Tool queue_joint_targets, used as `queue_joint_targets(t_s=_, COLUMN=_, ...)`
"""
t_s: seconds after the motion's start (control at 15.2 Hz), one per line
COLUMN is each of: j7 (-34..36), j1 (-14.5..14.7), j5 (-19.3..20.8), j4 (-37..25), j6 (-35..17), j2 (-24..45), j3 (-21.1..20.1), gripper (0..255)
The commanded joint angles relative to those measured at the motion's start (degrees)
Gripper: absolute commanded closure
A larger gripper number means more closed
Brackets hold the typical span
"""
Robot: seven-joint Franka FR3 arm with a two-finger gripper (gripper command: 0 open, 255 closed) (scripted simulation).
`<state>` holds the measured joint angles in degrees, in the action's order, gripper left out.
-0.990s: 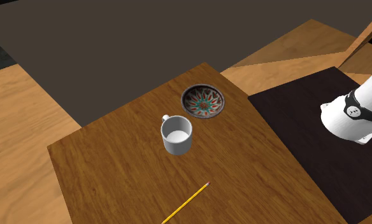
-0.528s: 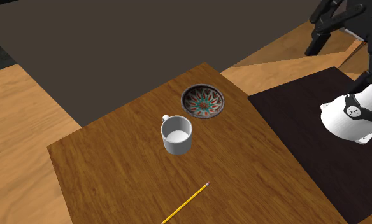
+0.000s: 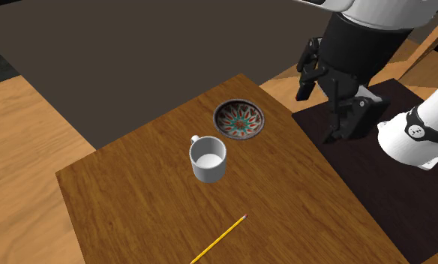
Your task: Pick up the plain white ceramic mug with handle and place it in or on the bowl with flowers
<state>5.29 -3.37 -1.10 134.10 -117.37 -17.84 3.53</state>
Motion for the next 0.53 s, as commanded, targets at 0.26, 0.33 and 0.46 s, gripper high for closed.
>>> queue_joint_targets(t_s=0.26, j7=-1.0, j1=-0.49, j5=-0.07, j4=-4.32, j6=-7.54, j2=12.5, j3=0.9, gripper=0)
queue_joint_targets(t_s=0.33, j7=-1.21, j1=-0.6, j5=-0.14, j4=-5.33, j6=-8.59, j2=14.68, j3=1.04, gripper=0)
queue_joint_targets(t_s=0.46, j7=-1.64, j1=-0.85, j5=-0.32, j4=-7.55, j6=-10.5, j2=19.04, j3=1.3, gripper=0)
